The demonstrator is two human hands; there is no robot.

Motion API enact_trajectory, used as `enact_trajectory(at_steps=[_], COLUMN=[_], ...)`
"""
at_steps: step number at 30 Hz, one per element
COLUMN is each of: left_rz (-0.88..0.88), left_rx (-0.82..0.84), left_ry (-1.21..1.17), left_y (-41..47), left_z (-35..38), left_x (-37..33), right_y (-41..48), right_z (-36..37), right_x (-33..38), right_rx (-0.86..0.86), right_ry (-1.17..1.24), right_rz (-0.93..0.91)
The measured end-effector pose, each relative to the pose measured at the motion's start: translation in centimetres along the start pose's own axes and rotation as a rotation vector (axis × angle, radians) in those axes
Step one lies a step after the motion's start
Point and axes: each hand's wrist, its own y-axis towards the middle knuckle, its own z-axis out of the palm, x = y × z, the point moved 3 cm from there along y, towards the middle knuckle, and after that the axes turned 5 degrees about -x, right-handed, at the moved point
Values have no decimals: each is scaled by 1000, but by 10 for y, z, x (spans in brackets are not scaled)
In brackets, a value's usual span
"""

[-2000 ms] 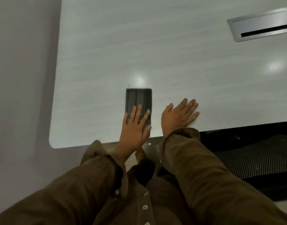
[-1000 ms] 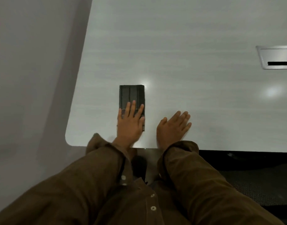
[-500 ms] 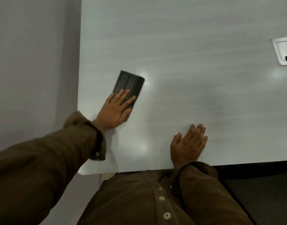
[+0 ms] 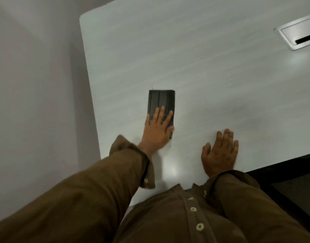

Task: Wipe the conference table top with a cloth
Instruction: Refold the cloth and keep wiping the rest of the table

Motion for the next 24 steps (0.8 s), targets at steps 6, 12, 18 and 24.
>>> enact_trajectory(at_steps=[6,12,18,24], left_rz=[110,-235,-335,-265], left_rx=[18,72,147,68], left_ry=[69,-41,-68,-77], left_y=[-120,-119,-129,-213], left_z=[24,16,16,27], left_x=[-6,-15,-63,-58], right_y=[-1,0,-1,-28], right_z=[-2,-8,-18,-36], right_x=[0,-1,-8,-9], right_rx=[49,122,286,446], right_ry=[10,86,123,67], right_rz=[19,13,-62,-240])
